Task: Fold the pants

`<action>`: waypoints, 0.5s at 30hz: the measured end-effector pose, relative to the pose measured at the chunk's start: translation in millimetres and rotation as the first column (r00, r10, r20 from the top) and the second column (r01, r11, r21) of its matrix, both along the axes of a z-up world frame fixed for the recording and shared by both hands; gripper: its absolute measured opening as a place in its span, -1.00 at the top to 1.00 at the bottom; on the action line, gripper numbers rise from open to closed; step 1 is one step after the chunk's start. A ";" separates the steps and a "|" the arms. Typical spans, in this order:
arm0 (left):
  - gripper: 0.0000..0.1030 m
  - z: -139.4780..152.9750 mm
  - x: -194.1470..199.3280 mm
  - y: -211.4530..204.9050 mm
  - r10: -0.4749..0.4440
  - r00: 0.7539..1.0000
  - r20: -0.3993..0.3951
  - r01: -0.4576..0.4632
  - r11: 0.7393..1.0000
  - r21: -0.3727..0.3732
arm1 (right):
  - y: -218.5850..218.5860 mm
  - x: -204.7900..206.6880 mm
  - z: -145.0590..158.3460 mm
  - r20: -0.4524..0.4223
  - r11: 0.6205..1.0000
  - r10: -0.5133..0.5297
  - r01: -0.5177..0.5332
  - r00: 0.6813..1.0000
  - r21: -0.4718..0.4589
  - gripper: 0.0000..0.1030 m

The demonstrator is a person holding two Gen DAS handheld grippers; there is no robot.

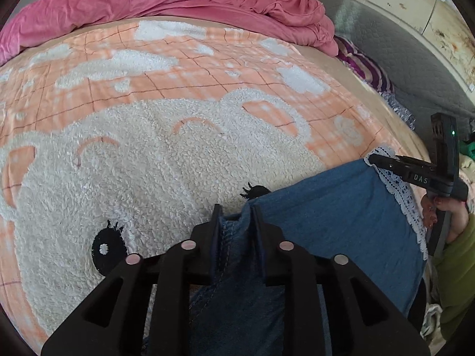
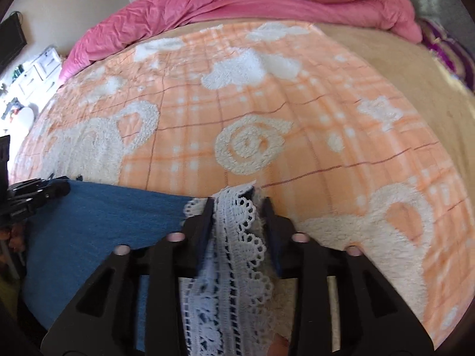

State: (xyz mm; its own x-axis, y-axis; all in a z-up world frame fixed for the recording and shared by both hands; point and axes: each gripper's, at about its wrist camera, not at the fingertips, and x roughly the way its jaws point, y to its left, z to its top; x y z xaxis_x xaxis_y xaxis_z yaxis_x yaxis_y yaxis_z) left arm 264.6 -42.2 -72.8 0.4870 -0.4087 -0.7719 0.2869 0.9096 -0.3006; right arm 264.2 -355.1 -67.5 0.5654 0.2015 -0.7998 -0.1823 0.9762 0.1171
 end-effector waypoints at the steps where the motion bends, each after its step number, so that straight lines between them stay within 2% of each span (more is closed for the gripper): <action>1: 0.36 2.1 -0.6 2.5 0.011 1.000 0.001 -0.011 1.000 -0.007 | -2.7 -4.6 5.2 0.023 1.000 -0.012 0.012 1.000 -0.014 0.22; 2: 0.21 5.4 -2.3 5.7 0.020 1.000 0.005 -0.020 1.000 -0.012 | -9.0 -14.1 14.3 0.057 0.999 -0.034 0.035 0.998 -0.010 0.22; 3: -0.05 7.4 -2.7 5.7 0.025 1.000 0.012 -0.024 1.000 -0.011 | -15.3 -23.5 22.1 0.080 0.999 -0.046 0.046 0.996 0.012 0.20; 7: -0.08 29.8 -10.8 8.8 0.051 0.996 0.072 -0.055 0.997 0.054 | -35.8 -65.6 40.6 0.112 0.993 -0.081 0.070 0.990 0.097 0.08; 9: -0.09 37.6 -16.7 11.2 0.065 0.996 0.064 -0.068 0.996 0.053 | -42.0 -92.0 41.5 0.104 0.988 -0.094 0.080 0.990 0.132 0.04; 11: -0.10 45.8 -31.4 14.1 0.071 0.996 0.051 -0.072 0.997 0.021 | -47.0 -117.9 38.4 0.096 0.981 -0.114 0.097 0.989 0.169 0.02; 13: -0.24 52.9 -50.8 14.0 0.059 0.996 0.062 -0.060 0.998 0.014 | -48.6 -140.2 33.1 0.089 0.973 -0.130 0.110 0.988 0.203 -0.02; 15: -0.30 61.1 -70.9 4.4 0.037 0.996 0.087 -0.044 0.996 0.078 | -49.6 -160.4 24.7 0.064 0.964 -0.140 0.122 0.988 0.235 -0.03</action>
State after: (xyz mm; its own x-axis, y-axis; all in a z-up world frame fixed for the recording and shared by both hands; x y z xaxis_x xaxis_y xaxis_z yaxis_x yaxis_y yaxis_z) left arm 193.7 -37.9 -11.7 0.5672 -0.3263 -0.7562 0.2709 0.9410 -0.2028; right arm 103.8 -404.6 -42.9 0.6591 0.2941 -0.6922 -0.0725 0.9409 0.3308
